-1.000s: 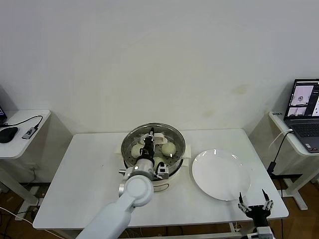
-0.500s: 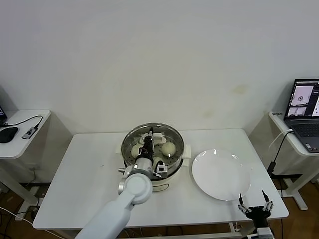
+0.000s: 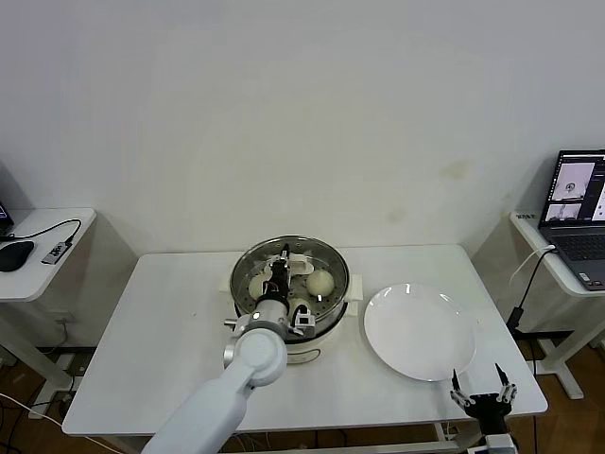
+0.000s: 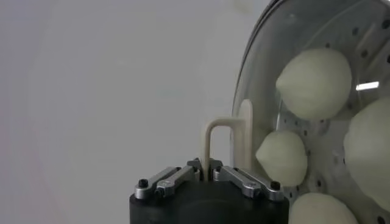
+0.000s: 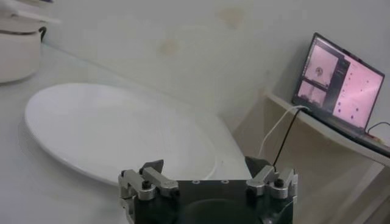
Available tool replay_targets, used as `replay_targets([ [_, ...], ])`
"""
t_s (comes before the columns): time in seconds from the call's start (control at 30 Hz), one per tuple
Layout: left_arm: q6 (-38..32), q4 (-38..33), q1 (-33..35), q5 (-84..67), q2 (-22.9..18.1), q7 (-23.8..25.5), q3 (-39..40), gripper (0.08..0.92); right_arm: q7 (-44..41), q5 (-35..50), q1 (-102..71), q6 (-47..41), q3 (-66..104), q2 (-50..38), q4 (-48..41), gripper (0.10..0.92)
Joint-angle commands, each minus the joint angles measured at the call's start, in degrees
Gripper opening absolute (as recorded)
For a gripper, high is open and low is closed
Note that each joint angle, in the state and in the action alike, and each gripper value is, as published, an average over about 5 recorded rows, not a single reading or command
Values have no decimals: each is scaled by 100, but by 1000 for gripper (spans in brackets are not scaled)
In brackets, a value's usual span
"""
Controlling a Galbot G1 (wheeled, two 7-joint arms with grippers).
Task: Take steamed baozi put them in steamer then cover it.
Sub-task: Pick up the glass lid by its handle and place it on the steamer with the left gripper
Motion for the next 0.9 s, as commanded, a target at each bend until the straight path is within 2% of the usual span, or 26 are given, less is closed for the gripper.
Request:
replay_targets([
  [0.03,-2,47,-2,-54,-42,-42,3,150,1,-5,2,12,-2,0,-8,823],
  [0.5,-130,65,49,-143,-142,-202,-19,156,-1,-19,-12,36,-42,5,-2,823],
  [0.6,-137,-18,90,-134,-122,-204,-38,209,-2,-23,-23,37,-43,4,8,823],
  [0.9,-118,-909,619,-161,250,-195,-252,466,-4,-63,-62,39,-79,19,40,823],
])
